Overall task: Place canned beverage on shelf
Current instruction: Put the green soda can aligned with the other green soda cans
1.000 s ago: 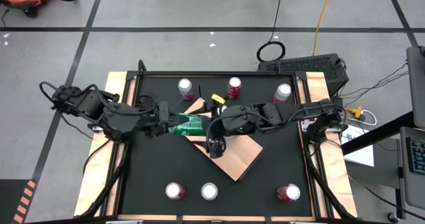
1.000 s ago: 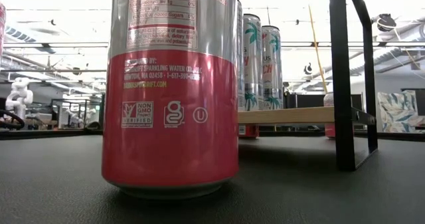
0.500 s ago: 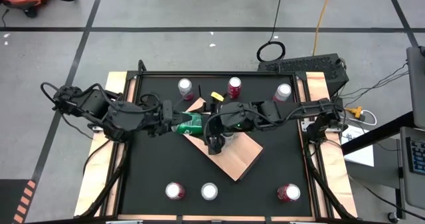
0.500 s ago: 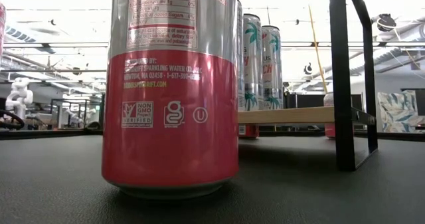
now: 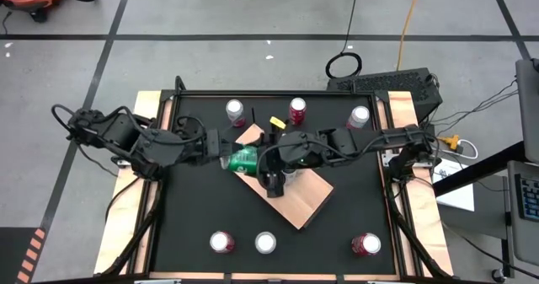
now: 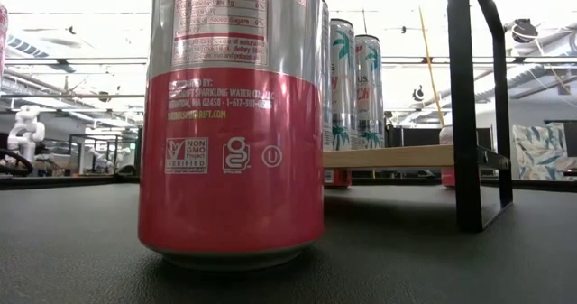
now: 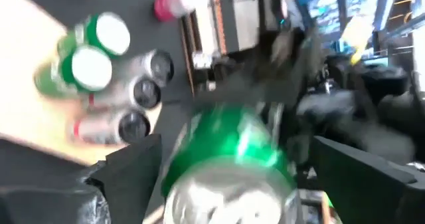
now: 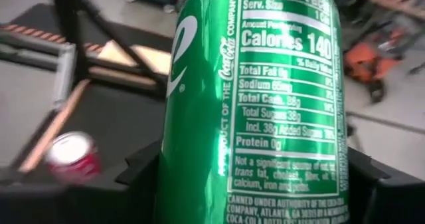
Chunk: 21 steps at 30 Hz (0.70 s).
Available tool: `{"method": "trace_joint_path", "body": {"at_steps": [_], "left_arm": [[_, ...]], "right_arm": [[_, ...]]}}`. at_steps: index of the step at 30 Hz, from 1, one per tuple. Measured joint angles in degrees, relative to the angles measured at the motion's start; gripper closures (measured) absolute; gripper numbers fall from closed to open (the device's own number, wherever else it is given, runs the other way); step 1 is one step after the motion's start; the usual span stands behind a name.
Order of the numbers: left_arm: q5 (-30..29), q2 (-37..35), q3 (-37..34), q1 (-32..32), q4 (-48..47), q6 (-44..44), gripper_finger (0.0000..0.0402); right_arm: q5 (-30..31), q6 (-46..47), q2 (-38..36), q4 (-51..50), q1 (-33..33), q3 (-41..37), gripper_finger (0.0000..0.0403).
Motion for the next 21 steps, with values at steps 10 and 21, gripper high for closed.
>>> {"method": "trace_joint_path", "body": {"at_steps": [10,21], "left_arm": [[0.1,-1.5,0.1,0.0,2.7,23.8,0.0014],[6.9,-0.3,0.0,-1.0,11.0,44.9,0.0014]], "right_arm": [[-9.9,9.3,-3.2,-8.8,0.0,-0.1,0.0127],[-24.5,11.6,-3.8,-10.9,-1.3,-0.1,0.0127]]}}
